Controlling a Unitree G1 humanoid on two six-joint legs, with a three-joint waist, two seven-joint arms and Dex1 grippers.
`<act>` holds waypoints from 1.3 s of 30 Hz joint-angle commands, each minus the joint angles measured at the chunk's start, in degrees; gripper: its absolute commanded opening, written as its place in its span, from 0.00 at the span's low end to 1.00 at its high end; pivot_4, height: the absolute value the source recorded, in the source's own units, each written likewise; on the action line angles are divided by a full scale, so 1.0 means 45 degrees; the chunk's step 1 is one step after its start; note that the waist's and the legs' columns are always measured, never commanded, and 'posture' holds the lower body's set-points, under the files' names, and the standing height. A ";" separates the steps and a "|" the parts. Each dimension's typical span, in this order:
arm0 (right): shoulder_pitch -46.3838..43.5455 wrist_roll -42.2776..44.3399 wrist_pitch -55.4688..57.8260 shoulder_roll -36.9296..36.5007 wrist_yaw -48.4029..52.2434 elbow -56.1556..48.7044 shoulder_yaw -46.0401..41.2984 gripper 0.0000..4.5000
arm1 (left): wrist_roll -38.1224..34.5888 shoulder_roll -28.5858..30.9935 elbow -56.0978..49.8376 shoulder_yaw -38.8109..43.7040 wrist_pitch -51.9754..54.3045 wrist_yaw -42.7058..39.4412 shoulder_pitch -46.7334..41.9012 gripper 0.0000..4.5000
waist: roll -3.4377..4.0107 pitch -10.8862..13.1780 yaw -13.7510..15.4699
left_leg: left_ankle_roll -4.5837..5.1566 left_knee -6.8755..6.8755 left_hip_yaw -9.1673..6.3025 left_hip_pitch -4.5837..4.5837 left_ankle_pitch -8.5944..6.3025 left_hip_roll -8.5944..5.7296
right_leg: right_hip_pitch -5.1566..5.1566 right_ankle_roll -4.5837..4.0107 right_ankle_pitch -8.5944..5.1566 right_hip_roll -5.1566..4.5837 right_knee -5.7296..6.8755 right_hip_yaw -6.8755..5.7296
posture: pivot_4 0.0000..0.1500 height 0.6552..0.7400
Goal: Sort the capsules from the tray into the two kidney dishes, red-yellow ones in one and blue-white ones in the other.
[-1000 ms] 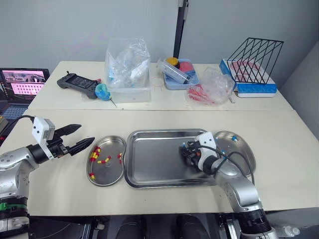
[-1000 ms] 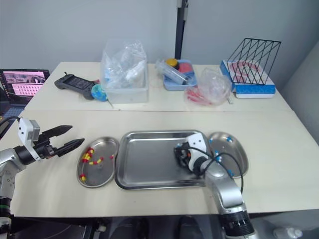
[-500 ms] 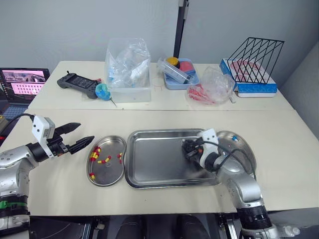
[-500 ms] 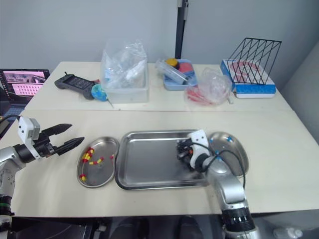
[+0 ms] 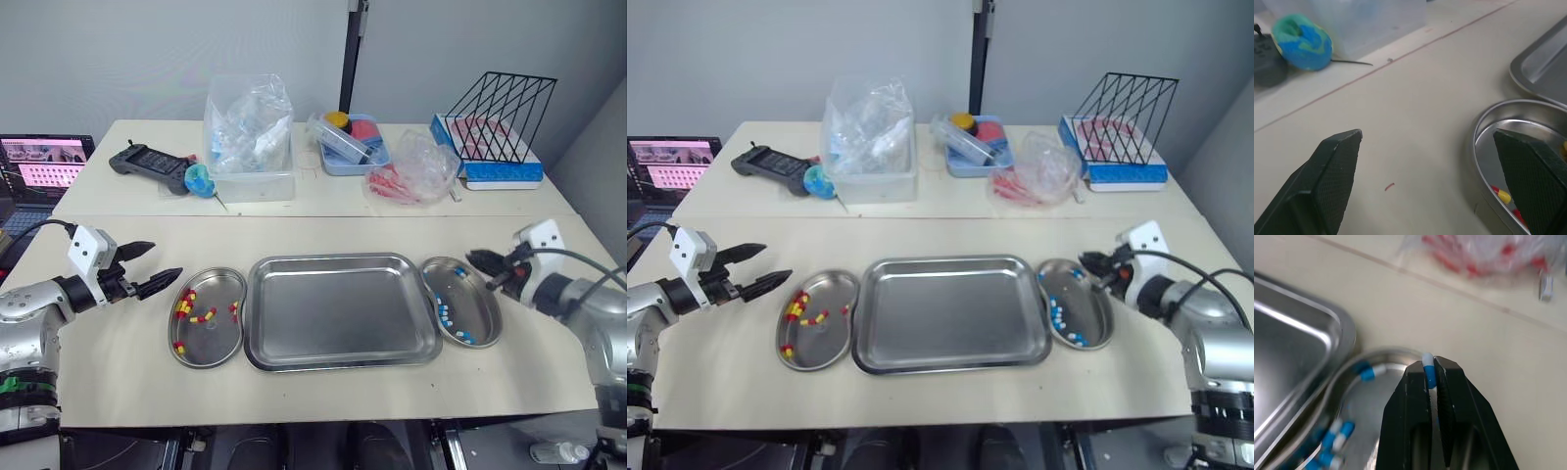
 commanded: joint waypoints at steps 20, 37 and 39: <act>-0.0485 0.1412 -0.2497 -0.2664 0.2998 0.5795 -0.4205 1.00 | -0.0024 0.1471 0.1012 0.1193 0.0238 0.0156 0.0078 1.00 | -0.0003 0.0002 0.0020 | -0.0001 -0.0011 -0.0001 0.0013 -0.0003 0.0002 | 0.0006 -0.0004 -0.0003 -0.0002 -0.0014 0.0001 | 1.00 1.00; -0.1133 0.0543 -0.4619 -0.2279 0.1961 0.6744 -0.3612 1.00 | 0.0084 0.0981 0.1799 0.1690 -0.2370 0.1770 0.0512 1.00 | 0.0008 0.0006 0.0016 | -0.0005 -0.0008 0.0014 0.0013 -0.0003 0.0002 | -0.0002 -0.0004 0.0001 -0.0041 -0.0006 0.0002 | 1.00 1.00; -0.1143 0.0559 -0.4581 -0.2256 0.1897 0.6667 -0.3536 1.00 | 0.0075 0.0980 0.1808 0.1619 -0.2390 0.1653 0.0487 1.00 | 0.0008 0.0006 0.0014 | -0.0005 -0.0008 0.0014 0.0013 -0.0004 0.0001 | -0.0002 -0.0004 0.0001 -0.0043 -0.0006 0.0001 | 1.00 1.00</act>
